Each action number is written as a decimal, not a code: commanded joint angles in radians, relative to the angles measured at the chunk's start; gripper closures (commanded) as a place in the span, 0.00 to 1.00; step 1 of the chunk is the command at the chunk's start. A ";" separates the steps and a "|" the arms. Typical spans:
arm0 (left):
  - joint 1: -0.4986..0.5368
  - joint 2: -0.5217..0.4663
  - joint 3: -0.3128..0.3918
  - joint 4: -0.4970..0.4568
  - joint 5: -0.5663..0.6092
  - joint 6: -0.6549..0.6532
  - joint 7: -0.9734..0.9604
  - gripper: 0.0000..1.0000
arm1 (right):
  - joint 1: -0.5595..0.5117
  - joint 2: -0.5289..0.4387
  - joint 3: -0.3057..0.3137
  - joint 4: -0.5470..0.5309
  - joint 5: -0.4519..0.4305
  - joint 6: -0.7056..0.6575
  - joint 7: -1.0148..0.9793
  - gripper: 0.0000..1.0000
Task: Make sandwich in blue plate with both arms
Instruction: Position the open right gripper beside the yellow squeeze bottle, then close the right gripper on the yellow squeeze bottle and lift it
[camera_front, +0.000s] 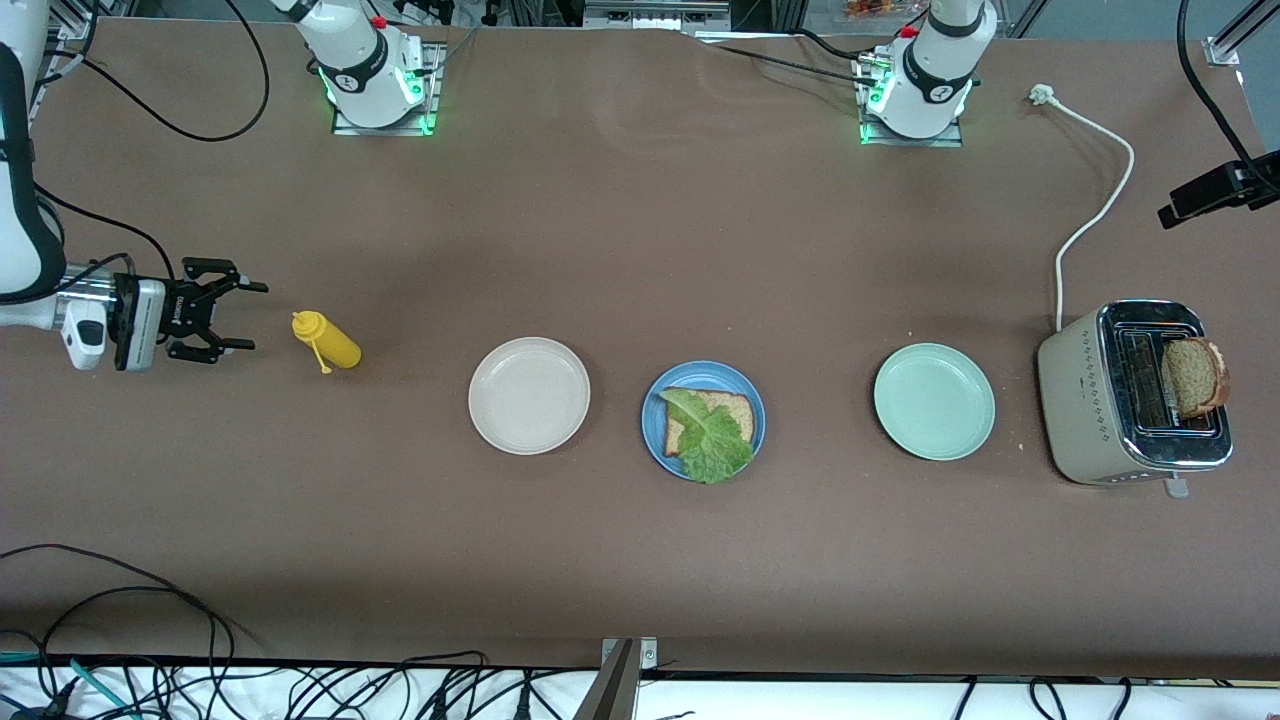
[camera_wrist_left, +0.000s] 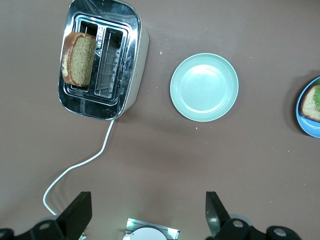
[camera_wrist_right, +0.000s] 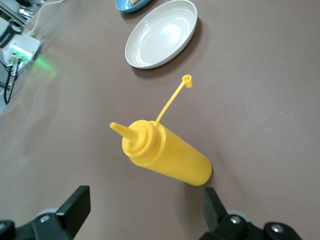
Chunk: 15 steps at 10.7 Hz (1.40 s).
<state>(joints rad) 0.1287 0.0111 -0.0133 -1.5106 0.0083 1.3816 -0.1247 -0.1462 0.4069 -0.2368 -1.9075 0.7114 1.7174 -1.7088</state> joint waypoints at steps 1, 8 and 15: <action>-0.004 -0.002 -0.004 0.015 0.012 -0.019 0.011 0.00 | -0.048 0.096 0.005 0.025 0.124 -0.071 -0.223 0.00; -0.003 -0.002 -0.017 0.016 0.012 -0.019 0.011 0.00 | -0.084 0.326 0.008 0.165 0.312 -0.248 -0.558 0.00; -0.001 -0.002 -0.014 0.016 0.012 -0.019 0.011 0.00 | -0.082 0.401 0.039 0.188 0.358 -0.269 -0.672 0.00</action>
<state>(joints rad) 0.1265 0.0110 -0.0287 -1.5105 0.0083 1.3787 -0.1248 -0.2150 0.7690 -0.2216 -1.7530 1.0480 1.4776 -2.3587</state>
